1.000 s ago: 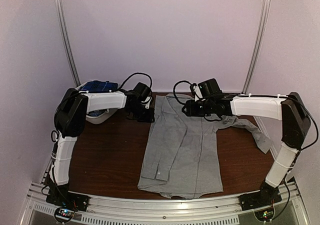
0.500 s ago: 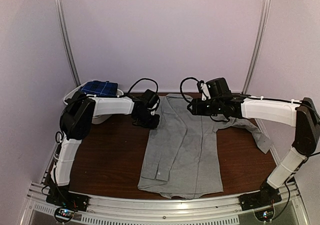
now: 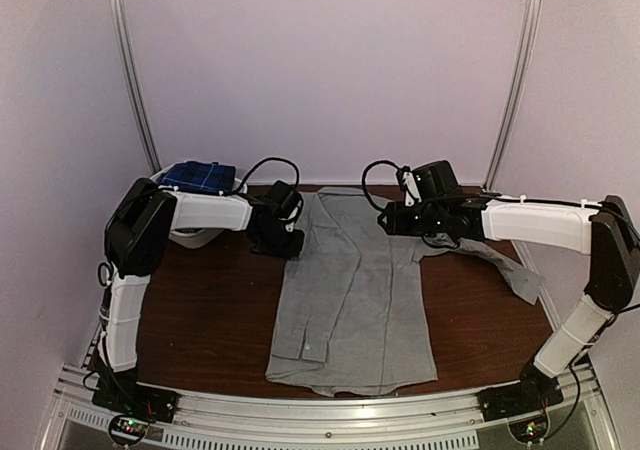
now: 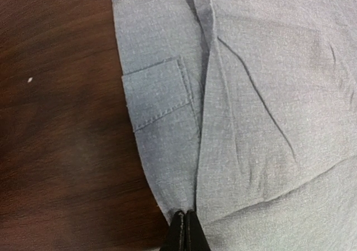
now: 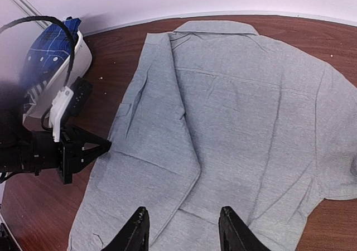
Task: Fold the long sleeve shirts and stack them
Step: Move the 1/3-folded shirt to the center of the board.
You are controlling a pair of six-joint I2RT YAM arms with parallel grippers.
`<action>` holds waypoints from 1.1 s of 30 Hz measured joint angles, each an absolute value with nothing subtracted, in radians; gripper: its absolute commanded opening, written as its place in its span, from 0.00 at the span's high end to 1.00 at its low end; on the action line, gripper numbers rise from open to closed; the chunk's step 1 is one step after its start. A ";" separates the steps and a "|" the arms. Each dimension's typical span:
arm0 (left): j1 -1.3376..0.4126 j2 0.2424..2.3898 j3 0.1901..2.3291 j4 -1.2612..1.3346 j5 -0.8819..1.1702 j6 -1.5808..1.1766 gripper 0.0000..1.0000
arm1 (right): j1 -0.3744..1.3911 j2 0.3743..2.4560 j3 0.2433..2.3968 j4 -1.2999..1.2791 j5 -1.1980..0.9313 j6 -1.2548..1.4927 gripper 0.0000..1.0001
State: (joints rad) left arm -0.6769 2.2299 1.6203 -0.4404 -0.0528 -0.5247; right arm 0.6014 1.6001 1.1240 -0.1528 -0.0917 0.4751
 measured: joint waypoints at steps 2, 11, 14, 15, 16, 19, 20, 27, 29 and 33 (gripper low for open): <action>-0.653 2.207 1.587 -0.440 -0.053 -0.508 1.00 | 0.601 1.598 1.116 -0.153 -0.079 0.475 0.56; -0.573 2.169 1.531 -0.442 -0.050 -0.447 1.00 | 0.567 1.542 1.043 -0.152 -0.020 0.485 0.55; -0.569 2.168 1.531 -0.442 -0.050 -0.432 1.00 | 0.529 1.497 0.999 -0.150 -0.005 0.496 0.55; -0.568 2.168 1.531 -0.443 -0.050 -0.427 1.00 | 0.509 1.477 0.978 -0.150 0.003 0.500 0.55; -0.568 2.167 1.531 -0.445 -0.050 -0.424 1.00 | 0.494 1.462 0.963 -0.151 0.008 0.502 0.55; -0.562 2.167 1.531 -0.448 -0.051 -0.414 1.00 | 0.435 1.409 0.906 -0.153 0.025 0.508 0.54; -0.559 2.166 1.531 -0.451 -0.052 -0.410 1.00 | 0.418 1.394 0.889 -0.154 0.029 0.510 0.53; -0.526 2.158 1.530 -0.485 -0.061 -0.377 1.00 | 0.241 1.282 0.748 -0.165 0.040 0.537 0.49; -0.517 2.156 1.530 -0.494 -0.064 -0.366 1.00 | 0.182 1.261 0.720 -0.167 0.037 0.549 0.48; -0.505 2.152 1.530 -0.512 -0.068 -0.344 0.98 | 0.044 1.247 0.678 -0.159 0.013 0.564 0.46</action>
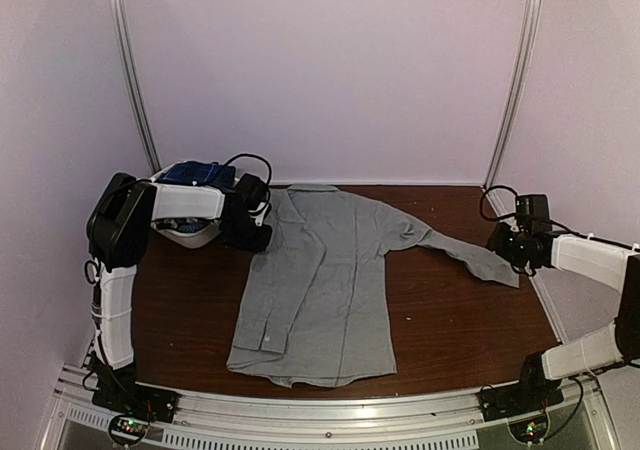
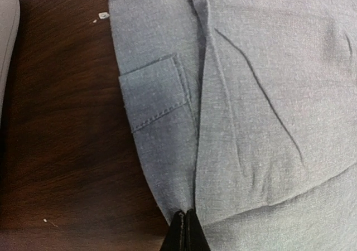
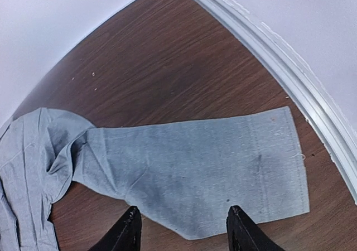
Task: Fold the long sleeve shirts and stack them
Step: Move the 1/3-folded shirt to the center of the board.
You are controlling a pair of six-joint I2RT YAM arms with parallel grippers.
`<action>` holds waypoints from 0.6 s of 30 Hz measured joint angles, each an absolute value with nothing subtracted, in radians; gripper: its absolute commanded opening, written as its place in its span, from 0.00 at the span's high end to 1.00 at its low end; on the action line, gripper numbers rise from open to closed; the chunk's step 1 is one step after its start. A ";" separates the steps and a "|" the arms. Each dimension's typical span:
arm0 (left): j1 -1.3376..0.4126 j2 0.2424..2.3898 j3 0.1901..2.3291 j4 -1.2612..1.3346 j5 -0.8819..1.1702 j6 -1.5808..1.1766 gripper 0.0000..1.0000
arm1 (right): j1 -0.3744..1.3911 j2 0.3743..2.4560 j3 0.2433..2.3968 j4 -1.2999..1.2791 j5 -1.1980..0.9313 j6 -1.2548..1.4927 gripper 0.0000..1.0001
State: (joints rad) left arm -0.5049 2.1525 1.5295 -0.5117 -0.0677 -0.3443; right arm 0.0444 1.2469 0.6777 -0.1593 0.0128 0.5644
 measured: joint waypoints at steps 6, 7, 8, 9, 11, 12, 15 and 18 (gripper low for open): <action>-0.503 2.149 1.530 -0.530 -0.065 -0.324 0.88 | -0.105 1.296 0.670 -0.130 -0.019 0.576 0.42; -0.503 2.148 1.533 -0.538 -0.063 -0.322 0.82 | -0.124 1.320 0.672 -0.124 -0.020 0.574 0.42; -0.503 2.148 1.535 -0.545 -0.059 -0.321 0.79 | -0.134 1.337 0.673 -0.122 -0.020 0.574 0.41; -0.502 2.148 1.539 -0.553 -0.056 -0.317 0.76 | -0.144 1.356 0.677 -0.122 -0.021 0.571 0.40; -0.501 2.148 1.549 -0.567 -0.044 -0.316 0.67 | -0.169 1.411 0.696 -0.119 -0.022 0.566 0.39; -0.500 2.148 1.556 -0.575 -0.040 -0.315 0.63 | -0.180 1.439 0.707 -0.116 -0.022 0.562 0.37; -0.499 2.148 1.581 -0.591 -0.025 -0.315 0.51 | -0.205 1.496 0.733 -0.113 -0.022 0.549 0.34; -0.499 2.148 1.612 -0.601 -0.012 -0.315 0.47 | -0.226 1.534 0.760 -0.108 -0.021 0.542 0.34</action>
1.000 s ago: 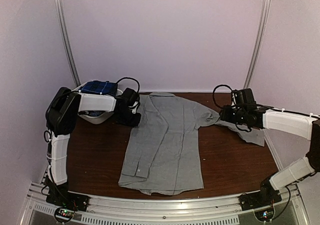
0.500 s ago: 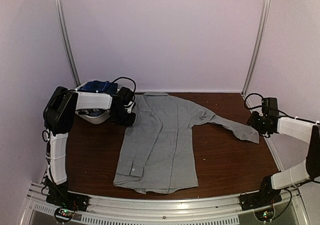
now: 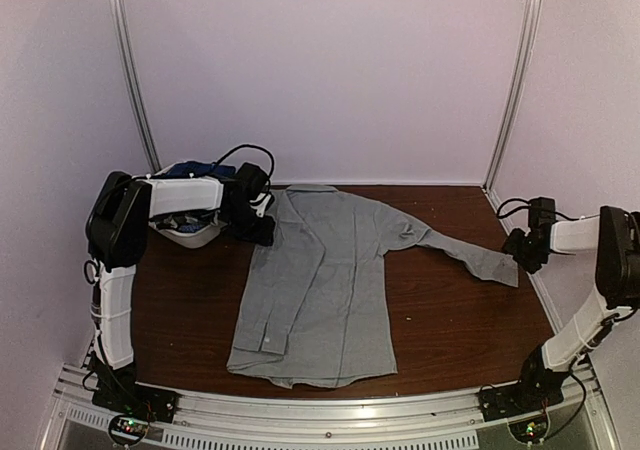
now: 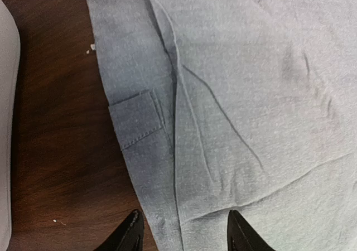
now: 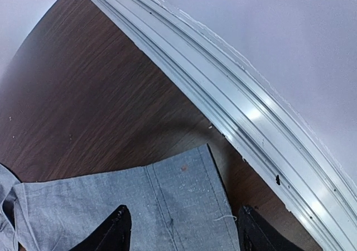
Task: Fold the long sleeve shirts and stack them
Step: Move the 1/3-folded shirt to the center of the board, then pick up the sleeve from the corner of the board.
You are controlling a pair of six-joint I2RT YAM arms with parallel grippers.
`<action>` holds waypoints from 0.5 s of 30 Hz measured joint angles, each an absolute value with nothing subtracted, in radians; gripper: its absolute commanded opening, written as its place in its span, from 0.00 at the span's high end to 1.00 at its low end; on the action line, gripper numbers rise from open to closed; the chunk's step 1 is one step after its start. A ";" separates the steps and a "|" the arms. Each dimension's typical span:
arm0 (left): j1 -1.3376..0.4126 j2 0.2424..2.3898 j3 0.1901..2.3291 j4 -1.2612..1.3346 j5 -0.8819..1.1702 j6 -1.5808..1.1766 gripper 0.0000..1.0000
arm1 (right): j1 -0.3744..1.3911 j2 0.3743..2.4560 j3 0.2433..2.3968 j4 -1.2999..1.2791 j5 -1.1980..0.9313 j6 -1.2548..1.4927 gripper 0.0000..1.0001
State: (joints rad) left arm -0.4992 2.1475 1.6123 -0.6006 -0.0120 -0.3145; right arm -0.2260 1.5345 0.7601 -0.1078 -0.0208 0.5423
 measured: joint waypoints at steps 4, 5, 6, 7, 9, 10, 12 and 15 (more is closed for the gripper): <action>-0.499 2.133 1.647 -0.604 0.012 -0.313 0.46 | -0.234 1.605 0.812 -0.098 -0.023 0.529 0.34; -0.499 2.125 1.652 -0.603 0.019 -0.313 0.46 | -0.235 1.620 0.820 -0.096 -0.024 0.527 0.34; -0.499 2.118 1.658 -0.604 0.025 -0.313 0.46 | -0.235 1.634 0.825 -0.093 -0.026 0.524 0.34; -0.499 2.107 1.663 -0.602 0.031 -0.313 0.46 | -0.235 1.648 0.830 -0.092 -0.026 0.523 0.34; -0.499 2.086 1.664 -0.600 0.046 -0.313 0.46 | -0.236 1.668 0.832 -0.091 -0.026 0.522 0.35; -0.499 2.077 1.664 -0.600 0.052 -0.313 0.46 | -0.235 1.676 0.832 -0.091 -0.026 0.522 0.35; -0.499 2.060 1.664 -0.599 0.067 -0.313 0.46 | -0.235 1.690 0.832 -0.091 -0.025 0.521 0.36; -0.499 2.041 1.664 -0.598 0.083 -0.314 0.46 | -0.235 1.700 0.831 -0.087 -0.024 0.522 0.40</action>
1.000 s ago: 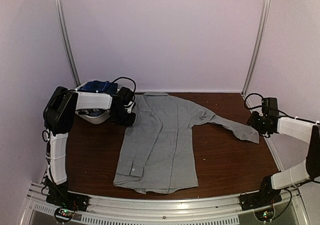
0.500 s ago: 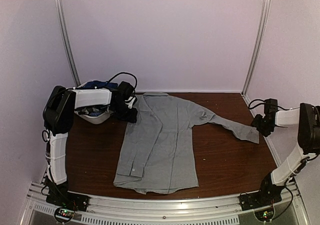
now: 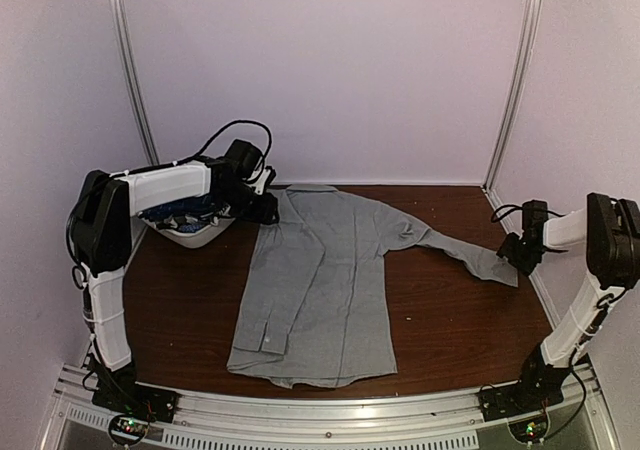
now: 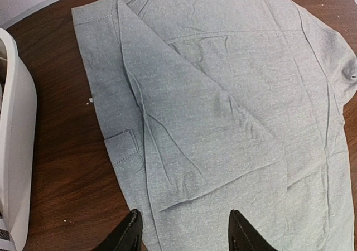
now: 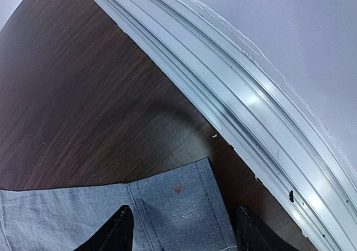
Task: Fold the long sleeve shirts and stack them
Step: Pick up the sleeve from the corner of the board.
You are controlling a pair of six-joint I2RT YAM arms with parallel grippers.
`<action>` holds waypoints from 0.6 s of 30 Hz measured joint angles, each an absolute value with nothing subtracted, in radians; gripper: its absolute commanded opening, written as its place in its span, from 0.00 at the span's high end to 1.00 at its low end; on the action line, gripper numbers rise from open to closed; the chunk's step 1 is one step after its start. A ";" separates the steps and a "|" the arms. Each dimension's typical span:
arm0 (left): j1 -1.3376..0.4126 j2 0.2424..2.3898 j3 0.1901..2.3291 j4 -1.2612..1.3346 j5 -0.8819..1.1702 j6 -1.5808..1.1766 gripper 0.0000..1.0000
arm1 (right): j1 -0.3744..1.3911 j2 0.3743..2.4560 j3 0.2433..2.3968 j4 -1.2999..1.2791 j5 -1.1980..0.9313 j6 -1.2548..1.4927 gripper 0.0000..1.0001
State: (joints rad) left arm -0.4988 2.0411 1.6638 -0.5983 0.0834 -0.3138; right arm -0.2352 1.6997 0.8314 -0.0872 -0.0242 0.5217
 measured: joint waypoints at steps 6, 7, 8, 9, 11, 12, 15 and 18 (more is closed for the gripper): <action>-0.499 2.021 1.662 -0.591 0.101 -0.318 0.46 | -0.235 1.704 0.815 -0.049 -0.020 0.522 0.62; -0.499 2.020 1.662 -0.590 0.105 -0.320 0.46 | -0.236 1.704 0.812 -0.046 -0.019 0.516 0.66; -0.499 2.019 1.662 -0.587 0.109 -0.321 0.46 | -0.236 1.704 0.812 -0.046 -0.018 0.516 0.71; -0.499 2.019 1.660 -0.582 0.112 -0.323 0.46 | -0.236 1.704 0.811 -0.047 -0.018 0.516 0.79; -0.499 2.019 1.657 -0.577 0.115 -0.324 0.47 | -0.235 1.704 0.811 -0.050 -0.021 0.511 0.89; -0.499 2.019 1.655 -0.577 0.117 -0.325 0.47 | -0.235 1.705 0.811 -0.051 -0.022 0.509 0.94; -0.499 2.015 1.646 -0.575 0.122 -0.329 0.47 | -0.235 1.704 0.811 -0.056 -0.026 0.500 1.00; -0.499 2.004 1.638 -0.574 0.132 -0.333 0.47 | -0.232 1.692 0.813 -0.065 -0.026 0.494 1.00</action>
